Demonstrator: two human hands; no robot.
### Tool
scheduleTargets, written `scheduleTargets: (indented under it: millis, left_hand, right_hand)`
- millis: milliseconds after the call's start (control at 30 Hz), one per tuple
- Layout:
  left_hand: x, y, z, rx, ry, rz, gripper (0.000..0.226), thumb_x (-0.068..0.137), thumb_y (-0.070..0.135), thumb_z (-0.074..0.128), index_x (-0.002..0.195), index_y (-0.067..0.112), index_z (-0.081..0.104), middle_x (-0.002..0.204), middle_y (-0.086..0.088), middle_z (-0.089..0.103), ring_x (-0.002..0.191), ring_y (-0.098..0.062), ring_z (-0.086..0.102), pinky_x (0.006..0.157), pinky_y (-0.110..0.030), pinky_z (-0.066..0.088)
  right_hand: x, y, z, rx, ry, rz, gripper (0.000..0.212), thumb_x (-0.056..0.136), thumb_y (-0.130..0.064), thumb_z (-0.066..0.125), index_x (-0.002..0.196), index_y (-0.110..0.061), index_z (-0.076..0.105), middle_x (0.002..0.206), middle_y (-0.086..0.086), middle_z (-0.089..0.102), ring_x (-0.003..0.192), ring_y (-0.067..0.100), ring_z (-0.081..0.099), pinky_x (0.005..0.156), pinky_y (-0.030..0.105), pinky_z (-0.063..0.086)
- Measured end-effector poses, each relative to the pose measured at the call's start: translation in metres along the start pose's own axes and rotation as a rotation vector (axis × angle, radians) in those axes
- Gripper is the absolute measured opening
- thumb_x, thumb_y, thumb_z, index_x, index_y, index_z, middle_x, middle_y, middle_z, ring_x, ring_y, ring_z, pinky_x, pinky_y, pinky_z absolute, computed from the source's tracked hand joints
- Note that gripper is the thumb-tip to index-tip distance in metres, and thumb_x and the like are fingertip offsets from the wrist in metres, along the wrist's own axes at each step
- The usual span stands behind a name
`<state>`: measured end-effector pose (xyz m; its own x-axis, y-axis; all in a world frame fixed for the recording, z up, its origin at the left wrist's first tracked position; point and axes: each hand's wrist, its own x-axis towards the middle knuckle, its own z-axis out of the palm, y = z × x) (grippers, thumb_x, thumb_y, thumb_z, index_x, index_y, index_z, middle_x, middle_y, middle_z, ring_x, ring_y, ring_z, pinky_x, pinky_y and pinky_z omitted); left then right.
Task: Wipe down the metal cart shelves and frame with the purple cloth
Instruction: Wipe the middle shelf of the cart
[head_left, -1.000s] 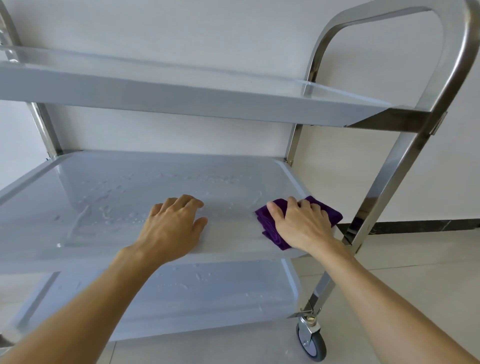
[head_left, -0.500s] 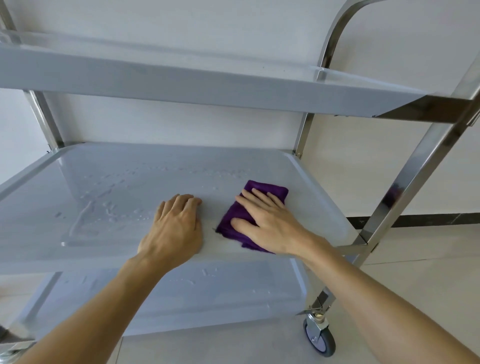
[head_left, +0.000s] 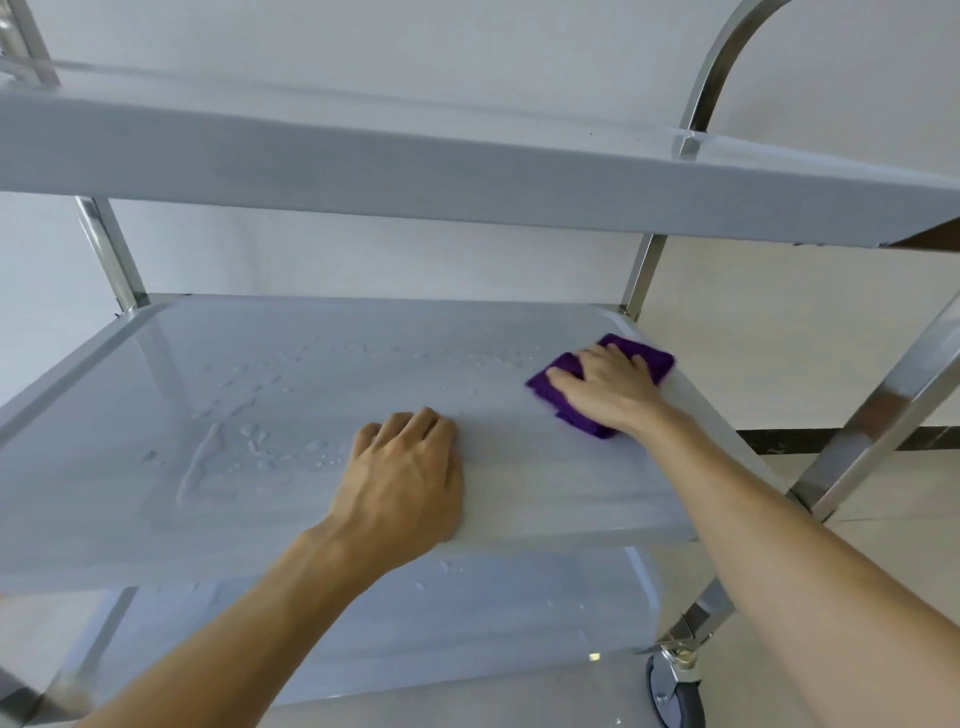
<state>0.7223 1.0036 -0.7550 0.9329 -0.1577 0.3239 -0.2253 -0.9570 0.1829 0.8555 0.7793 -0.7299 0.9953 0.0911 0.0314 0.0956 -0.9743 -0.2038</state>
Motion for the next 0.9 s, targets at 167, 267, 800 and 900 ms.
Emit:
scheduleTargets:
  millis: [167, 267, 800, 900]
  left_hand:
    - [0.008, -0.014, -0.006, 0.076, -0.104, -0.061, 0.049, 0.099, 0.049, 0.029, 0.144, 0.031, 0.031, 0.153, 0.004, 0.03, 0.145, -0.019, 0.02, 0.119, -0.051, 0.008]
    - [0.006, -0.02, -0.002, 0.054, -0.176, -0.083, 0.056, 0.098, 0.056, 0.019, 0.15, 0.037, 0.019, 0.162, 0.005, 0.012, 0.151, -0.023, 0.003, 0.118, -0.058, -0.003]
    - [0.009, -0.026, 0.0, 0.061, -0.188, -0.051, 0.055, 0.098, 0.054, 0.015, 0.149, 0.036, 0.025, 0.159, 0.011, 0.023, 0.147, -0.027, 0.015, 0.116, -0.052, 0.012]
    - [0.005, -0.03, -0.001, 0.037, -0.177, -0.061, 0.057, 0.096, 0.057, 0.009, 0.149, 0.038, 0.024, 0.158, 0.013, 0.023, 0.147, -0.025, 0.015, 0.118, -0.051, 0.01]
  right_hand:
    - [-0.049, -0.028, 0.02, 0.073, -0.076, -0.42, 0.071, 0.089, -0.057, 0.029, 0.154, -0.028, 0.028, 0.164, -0.016, 0.011, 0.148, -0.004, -0.003, 0.119, 0.028, -0.01]
    - [-0.057, 0.015, 0.003, 0.073, -0.127, -0.387, 0.059, 0.093, -0.05, 0.034, 0.151, -0.038, 0.03, 0.161, -0.022, 0.012, 0.145, -0.007, -0.002, 0.12, 0.027, -0.007]
    - [0.034, -0.057, 0.023, -0.099, -0.025, -0.33, 0.067, 0.097, -0.061, 0.034, 0.155, -0.03, 0.022, 0.165, -0.004, 0.013, 0.153, 0.016, 0.007, 0.123, 0.043, 0.002]
    - [-0.006, -0.035, 0.019, -0.041, -0.058, -0.563, 0.064, 0.095, -0.06, 0.032, 0.154, -0.037, 0.023, 0.163, -0.013, 0.013, 0.151, 0.005, 0.005, 0.123, 0.031, 0.002]
